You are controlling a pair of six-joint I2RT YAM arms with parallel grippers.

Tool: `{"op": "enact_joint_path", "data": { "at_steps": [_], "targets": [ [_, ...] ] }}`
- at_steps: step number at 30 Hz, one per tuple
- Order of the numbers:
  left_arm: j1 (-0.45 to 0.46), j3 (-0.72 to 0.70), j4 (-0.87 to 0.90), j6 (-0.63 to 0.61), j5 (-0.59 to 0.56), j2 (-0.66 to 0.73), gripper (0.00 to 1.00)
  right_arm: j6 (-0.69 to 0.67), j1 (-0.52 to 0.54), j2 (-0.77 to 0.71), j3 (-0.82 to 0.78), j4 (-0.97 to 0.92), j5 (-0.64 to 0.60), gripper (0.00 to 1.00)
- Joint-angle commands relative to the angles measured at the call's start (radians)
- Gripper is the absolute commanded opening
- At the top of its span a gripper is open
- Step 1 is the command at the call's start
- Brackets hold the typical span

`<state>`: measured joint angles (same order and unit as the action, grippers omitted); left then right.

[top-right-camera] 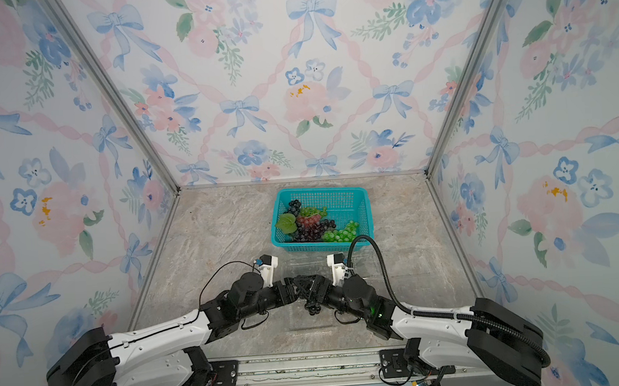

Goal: Pack grapes into containers
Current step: Place the grape into the packing box.

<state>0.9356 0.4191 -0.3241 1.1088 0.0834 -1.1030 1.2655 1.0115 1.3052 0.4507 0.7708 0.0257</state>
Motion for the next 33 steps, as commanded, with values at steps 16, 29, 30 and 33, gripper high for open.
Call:
{"op": "enact_joint_path", "data": {
  "at_steps": [16, 29, 30, 33],
  "targets": [
    [0.037, 0.038, -0.122, -0.069, 0.144, 0.000, 0.58, 0.027, 0.011, 0.041, -0.012, 0.113, -0.020, 0.97],
    [0.020, -0.005, -0.123, -0.041, 0.166, 0.028, 0.36, -0.031, -0.006, -0.079, 0.004, -0.179, -0.107, 0.97],
    [0.017, -0.012, -0.123, -0.038, 0.167, 0.032, 0.37, -0.045, -0.009, -0.097, 0.013, -0.225, -0.112, 0.97],
    [0.009, -0.033, -0.124, -0.030, 0.171, 0.043, 0.37, -0.091, -0.011, -0.149, 0.050, -0.391, -0.130, 0.97]
  ]
}}
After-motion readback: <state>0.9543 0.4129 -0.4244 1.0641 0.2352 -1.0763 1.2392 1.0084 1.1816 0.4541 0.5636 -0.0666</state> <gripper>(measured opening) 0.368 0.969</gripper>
